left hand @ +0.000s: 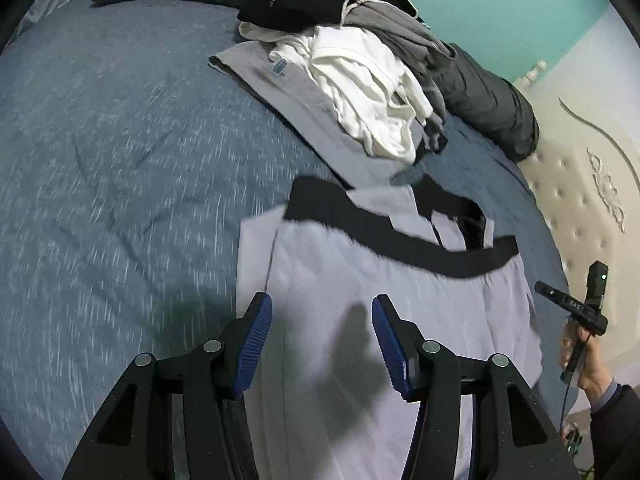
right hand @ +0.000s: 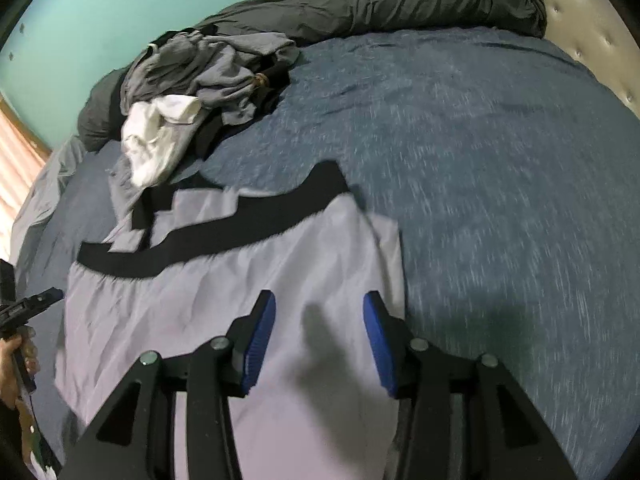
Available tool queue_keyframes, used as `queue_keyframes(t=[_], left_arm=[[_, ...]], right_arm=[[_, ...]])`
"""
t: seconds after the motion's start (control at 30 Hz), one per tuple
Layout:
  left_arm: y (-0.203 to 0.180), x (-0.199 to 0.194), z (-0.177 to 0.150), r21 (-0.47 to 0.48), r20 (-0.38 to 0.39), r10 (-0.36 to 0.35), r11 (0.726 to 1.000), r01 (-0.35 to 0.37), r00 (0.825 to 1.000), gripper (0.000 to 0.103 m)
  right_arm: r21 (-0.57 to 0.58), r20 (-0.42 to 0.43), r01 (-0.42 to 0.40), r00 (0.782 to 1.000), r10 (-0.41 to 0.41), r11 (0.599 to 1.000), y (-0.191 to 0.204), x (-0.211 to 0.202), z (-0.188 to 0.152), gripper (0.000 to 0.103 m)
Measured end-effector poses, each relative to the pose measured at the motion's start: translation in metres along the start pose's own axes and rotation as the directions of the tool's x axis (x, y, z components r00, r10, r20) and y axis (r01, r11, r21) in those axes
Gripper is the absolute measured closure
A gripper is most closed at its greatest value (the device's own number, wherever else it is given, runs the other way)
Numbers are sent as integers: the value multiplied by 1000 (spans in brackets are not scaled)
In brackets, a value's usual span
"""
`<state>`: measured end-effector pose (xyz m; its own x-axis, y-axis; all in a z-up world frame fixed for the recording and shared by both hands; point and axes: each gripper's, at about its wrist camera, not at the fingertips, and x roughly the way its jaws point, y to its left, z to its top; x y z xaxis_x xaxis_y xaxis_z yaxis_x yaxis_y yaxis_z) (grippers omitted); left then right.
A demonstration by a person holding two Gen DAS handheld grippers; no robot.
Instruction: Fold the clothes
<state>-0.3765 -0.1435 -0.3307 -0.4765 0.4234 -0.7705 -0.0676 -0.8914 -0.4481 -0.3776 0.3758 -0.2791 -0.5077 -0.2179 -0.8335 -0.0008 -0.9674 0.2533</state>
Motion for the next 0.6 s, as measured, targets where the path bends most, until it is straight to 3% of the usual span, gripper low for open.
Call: queue_keyframes(t=[0.2,0.37,0.47,0.53,0.6], left_arm=[[3,18,13,36,2,37,999,-37,999,47],[6,29,25,36,-7,20,999,-19,1000,47],[7,33,31,32,-9,-4,999,5,1000,49],[4,34,31,46,-6,-5,999,5,1000,64],[1,34,30,62,-8,-3,998,4,1000,75]], right_arm=[[-28,-40,41,998,-42,999,0,33,16,55],[-55,-39,38,998,-41,998,-1,41,14,55],[-97,-19,53,998,-56,994,3,41,13,76],[-100,-12,69,997,-71,993,2,42,13,87],[-92,-11,67,998,-68,993,-1,43,13,92]])
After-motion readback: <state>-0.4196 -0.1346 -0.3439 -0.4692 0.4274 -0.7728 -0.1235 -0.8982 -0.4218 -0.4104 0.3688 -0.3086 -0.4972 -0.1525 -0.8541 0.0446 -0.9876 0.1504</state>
